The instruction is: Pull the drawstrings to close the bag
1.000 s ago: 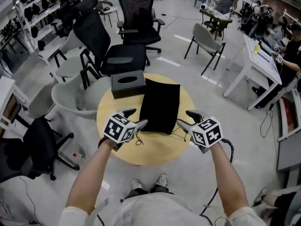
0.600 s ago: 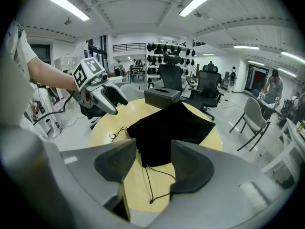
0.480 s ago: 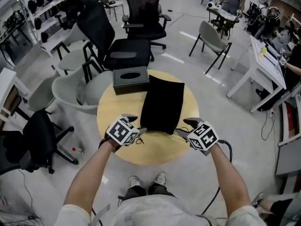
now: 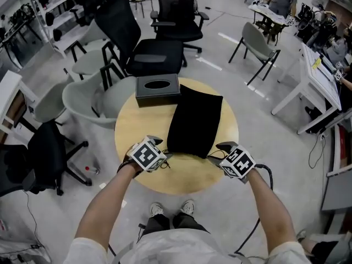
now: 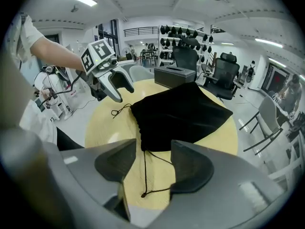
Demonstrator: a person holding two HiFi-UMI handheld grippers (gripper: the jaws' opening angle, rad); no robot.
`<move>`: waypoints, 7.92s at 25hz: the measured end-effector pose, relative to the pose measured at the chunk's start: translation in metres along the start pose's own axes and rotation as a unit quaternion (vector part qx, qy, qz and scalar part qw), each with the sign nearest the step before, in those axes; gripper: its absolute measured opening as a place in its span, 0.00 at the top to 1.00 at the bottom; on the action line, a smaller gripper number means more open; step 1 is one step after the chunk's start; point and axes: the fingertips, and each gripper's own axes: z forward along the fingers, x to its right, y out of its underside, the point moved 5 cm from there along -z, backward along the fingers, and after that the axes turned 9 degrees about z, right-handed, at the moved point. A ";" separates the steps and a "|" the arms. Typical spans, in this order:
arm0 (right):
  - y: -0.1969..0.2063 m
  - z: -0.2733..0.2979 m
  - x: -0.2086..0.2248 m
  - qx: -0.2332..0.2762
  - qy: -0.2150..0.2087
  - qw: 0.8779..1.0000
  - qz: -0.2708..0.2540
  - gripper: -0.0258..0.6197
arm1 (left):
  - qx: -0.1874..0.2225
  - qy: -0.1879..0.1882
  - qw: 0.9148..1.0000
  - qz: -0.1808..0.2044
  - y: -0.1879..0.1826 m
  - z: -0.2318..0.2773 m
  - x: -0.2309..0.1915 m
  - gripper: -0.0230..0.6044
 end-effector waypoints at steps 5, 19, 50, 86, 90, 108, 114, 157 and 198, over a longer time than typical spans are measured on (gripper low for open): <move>0.006 0.015 0.001 -0.027 -0.018 0.999 -0.020 0.60 | -0.030 0.012 0.999 0.012 0.010 0.014 0.000 0.54; 0.025 0.042 0.004 -0.084 -0.044 0.992 -0.082 0.62 | -0.058 0.034 0.998 0.022 0.027 0.045 -0.003 0.64; 0.028 0.054 -0.008 -0.113 -0.065 0.989 -0.075 0.84 | -0.114 0.036 0.993 0.016 0.027 0.047 -0.005 0.87; -0.011 -0.012 -0.007 0.010 0.073 0.997 -0.011 0.95 | -0.033 -0.073 0.994 0.079 -0.022 -0.020 0.000 0.96; -0.027 -0.030 -0.004 0.037 0.093 0.995 -0.016 0.95 | -0.014 -0.098 0.991 0.089 -0.041 -0.039 -0.006 0.96; -0.095 -0.111 0.015 0.163 0.166 0.973 -0.008 0.95 | 0.091 -0.209 0.969 0.096 -0.124 -0.121 -0.026 0.96; -0.123 -0.136 0.019 0.212 0.182 0.960 -0.005 0.95 | 0.121 -0.240 0.959 0.091 -0.138 -0.145 -0.032 0.95; -0.210 -0.235 -0.003 0.390 0.259 0.883 0.027 0.95 | 0.215 -0.432 0.870 0.098 -0.168 -0.287 -0.047 0.96; -0.176 -0.249 0.030 0.413 0.297 0.855 0.098 0.95 | 0.237 -0.450 0.861 -0.017 -0.125 -0.293 -0.081 0.96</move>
